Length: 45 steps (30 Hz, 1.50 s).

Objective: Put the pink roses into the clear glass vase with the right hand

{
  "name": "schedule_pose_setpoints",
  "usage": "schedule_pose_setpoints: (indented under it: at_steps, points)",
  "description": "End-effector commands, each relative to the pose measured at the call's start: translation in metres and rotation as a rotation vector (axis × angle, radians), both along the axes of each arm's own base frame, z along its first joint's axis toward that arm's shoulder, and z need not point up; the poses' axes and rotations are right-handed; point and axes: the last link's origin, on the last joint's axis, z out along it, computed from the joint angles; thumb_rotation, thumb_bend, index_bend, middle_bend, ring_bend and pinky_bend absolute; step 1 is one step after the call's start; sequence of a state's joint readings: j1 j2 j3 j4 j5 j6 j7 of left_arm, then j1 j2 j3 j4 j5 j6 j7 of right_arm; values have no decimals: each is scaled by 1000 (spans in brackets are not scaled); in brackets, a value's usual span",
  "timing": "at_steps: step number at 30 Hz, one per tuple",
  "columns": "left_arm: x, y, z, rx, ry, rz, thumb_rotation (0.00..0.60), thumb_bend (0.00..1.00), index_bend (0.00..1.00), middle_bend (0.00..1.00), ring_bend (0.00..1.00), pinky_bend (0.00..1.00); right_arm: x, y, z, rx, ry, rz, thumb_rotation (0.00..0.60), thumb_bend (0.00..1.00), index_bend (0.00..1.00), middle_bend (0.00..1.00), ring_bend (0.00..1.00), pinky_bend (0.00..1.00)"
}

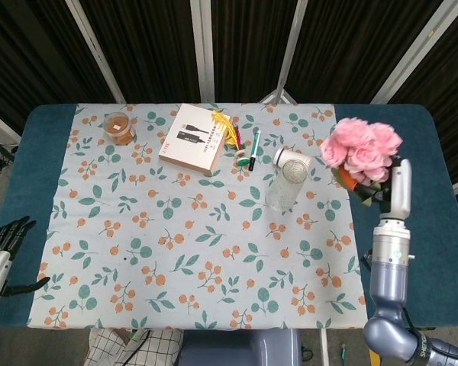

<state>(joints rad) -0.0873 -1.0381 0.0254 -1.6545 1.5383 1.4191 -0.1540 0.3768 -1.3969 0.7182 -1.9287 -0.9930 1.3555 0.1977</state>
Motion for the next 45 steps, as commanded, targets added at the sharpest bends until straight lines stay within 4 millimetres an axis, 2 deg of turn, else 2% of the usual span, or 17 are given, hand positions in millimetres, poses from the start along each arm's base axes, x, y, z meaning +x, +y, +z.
schedule_pose_setpoints:
  at_steps: [1, 7, 13, 22, 33, 45]
  points:
    - [0, 0, 0, -1, -1, 3, 600, 0, 0, 0, 0, 0, 11, -18, 24, -113, -125, 32, 600, 266, 484, 602, 589, 457]
    - [0, 1, -1, -5, -1, 7, 600, 0, 0, 0, 0, 0, 30, -39, 28, -162, -243, 97, 600, 266, 483, 602, 588, 457]
    - [-1, 1, 0, -2, -3, 12, 600, 0, 0, 0, 0, 0, 50, -65, 13, -141, -299, 116, 600, 265, 482, 602, 588, 457]
    - [-3, 1, 0, -4, -6, 25, 600, 0, 0, 0, 0, 0, 65, -95, -13, -112, -318, 92, 600, 265, 482, 602, 587, 457]
    - [-5, 3, 1, -2, -4, 31, 600, 0, 0, 0, 0, 0, 68, -100, -45, -54, -340, 64, 600, 265, 475, 602, 583, 457]
    - [-4, 3, 1, -2, -10, 31, 600, 0, 0, 0, 0, 0, 51, -90, -74, 1, -345, 14, 600, 266, 461, 602, 571, 457]
